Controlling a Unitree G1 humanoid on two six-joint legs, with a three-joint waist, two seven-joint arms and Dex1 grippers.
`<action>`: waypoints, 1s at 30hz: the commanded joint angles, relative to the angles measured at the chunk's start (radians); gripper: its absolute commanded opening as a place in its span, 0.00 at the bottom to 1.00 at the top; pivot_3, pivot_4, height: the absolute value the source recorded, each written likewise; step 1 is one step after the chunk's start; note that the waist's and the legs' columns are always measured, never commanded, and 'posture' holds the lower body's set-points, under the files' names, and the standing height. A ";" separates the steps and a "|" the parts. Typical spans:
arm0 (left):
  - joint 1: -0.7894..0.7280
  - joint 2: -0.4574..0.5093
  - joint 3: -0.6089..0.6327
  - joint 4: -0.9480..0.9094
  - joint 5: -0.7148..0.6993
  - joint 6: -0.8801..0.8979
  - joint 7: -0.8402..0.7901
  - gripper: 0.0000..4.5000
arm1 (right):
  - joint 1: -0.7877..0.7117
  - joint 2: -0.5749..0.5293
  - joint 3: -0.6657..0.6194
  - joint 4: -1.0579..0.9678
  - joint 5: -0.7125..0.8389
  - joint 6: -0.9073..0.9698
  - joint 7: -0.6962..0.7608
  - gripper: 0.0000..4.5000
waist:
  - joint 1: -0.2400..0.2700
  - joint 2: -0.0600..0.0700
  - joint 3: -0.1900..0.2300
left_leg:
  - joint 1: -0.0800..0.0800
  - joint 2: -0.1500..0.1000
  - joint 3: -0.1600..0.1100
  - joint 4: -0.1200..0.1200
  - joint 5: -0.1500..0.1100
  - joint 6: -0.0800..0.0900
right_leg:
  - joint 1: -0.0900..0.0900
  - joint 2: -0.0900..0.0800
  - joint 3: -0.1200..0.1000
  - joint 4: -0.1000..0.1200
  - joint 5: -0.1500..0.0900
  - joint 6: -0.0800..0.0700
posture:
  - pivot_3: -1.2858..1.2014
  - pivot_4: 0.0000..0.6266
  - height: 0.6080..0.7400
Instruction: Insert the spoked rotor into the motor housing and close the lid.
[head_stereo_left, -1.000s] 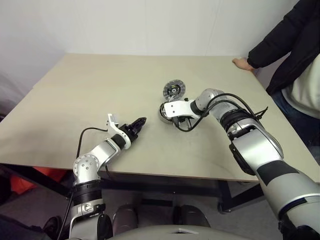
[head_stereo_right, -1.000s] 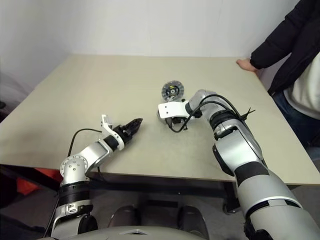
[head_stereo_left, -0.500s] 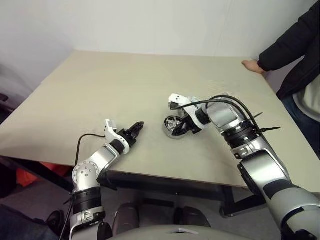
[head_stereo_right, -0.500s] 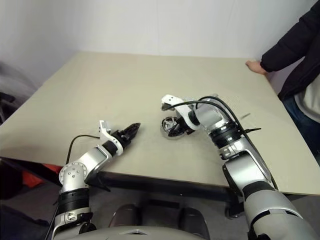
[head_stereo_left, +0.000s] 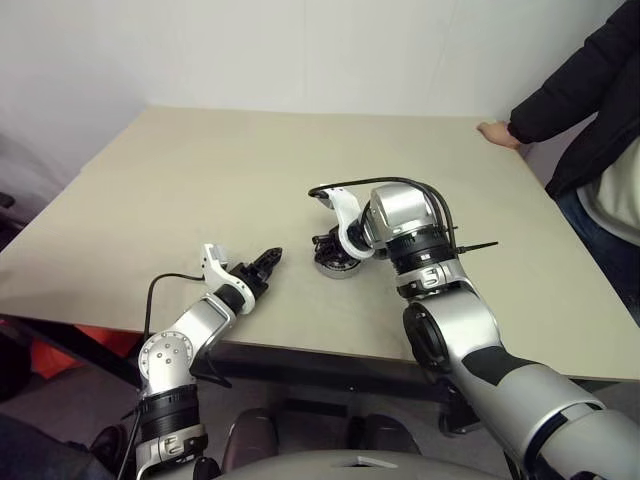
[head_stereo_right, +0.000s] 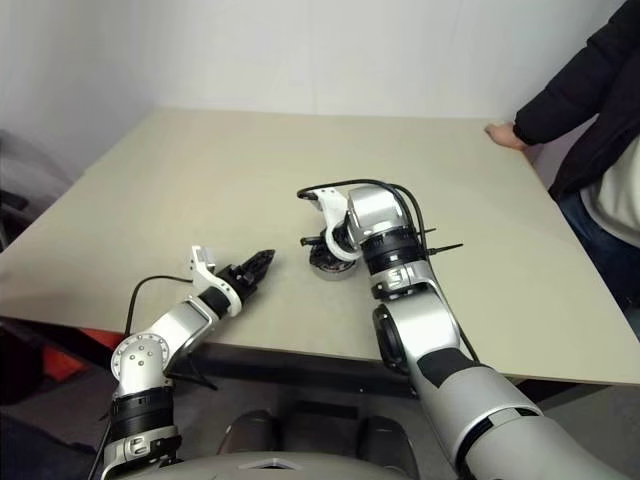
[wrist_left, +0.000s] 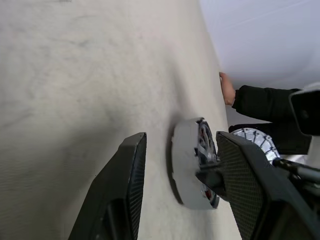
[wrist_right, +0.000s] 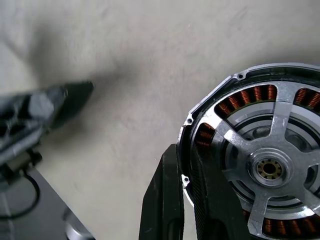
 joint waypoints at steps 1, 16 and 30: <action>0.000 0.003 -0.011 -0.039 -0.014 -0.013 -0.001 0.52 | -0.059 0.045 -0.113 0.029 0.054 -0.049 -0.125 0.00 | -0.006 0.000 0.000 | 0.000 0.000 0.000 -0.001 0.001 -0.001 | 0.000 0.000 0.000 0.000 0.000 0.000 | 0.52 0.00 1.00; -0.011 0.022 -0.023 -0.017 -0.007 -0.027 -0.010 0.52 | -0.130 0.062 -0.172 0.099 0.201 -0.144 -0.305 0.43 | -0.018 0.000 0.000 | -0.003 0.001 0.001 -0.003 0.002 -0.003 | -0.002 0.003 0.000 -0.004 0.000 0.000 | 0.52 0.00 1.00; -0.065 0.066 -0.043 0.028 -0.008 -0.012 -0.047 0.52 | -0.260 -0.076 -0.186 0.006 0.384 -0.063 -0.215 0.51 | -0.014 0.000 0.001 | -0.007 0.000 0.002 -0.005 0.000 -0.007 | -0.009 0.006 0.007 -0.003 0.000 0.000 | 0.52 0.00 1.00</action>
